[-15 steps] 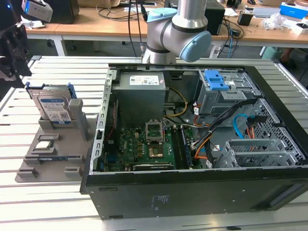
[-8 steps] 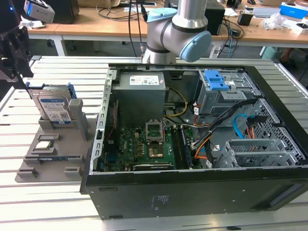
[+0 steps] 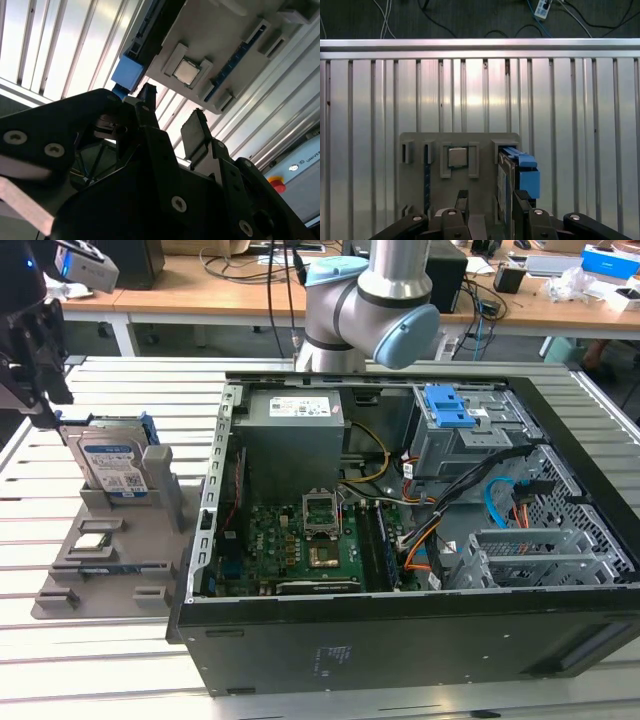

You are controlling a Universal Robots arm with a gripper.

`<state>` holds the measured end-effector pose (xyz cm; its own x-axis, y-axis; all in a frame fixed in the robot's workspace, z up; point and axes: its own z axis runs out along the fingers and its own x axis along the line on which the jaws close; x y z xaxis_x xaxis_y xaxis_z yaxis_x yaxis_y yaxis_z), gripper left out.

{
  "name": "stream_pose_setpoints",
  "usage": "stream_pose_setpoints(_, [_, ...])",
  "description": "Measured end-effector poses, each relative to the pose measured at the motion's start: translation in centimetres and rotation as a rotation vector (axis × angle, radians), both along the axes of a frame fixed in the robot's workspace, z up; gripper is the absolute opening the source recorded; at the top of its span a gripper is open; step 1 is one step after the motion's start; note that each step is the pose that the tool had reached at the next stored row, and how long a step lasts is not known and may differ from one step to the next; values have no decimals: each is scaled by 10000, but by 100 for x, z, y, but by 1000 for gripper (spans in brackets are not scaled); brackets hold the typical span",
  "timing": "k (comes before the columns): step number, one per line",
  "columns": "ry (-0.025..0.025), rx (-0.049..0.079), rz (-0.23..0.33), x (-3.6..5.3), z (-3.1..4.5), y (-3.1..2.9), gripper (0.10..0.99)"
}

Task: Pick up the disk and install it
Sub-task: 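Pick up the disk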

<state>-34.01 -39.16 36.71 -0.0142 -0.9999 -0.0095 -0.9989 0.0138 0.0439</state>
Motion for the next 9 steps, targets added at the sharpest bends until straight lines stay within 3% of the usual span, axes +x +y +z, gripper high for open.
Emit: stream_pose_setpoints(9, [-1,1,0,20,-27,0,478])
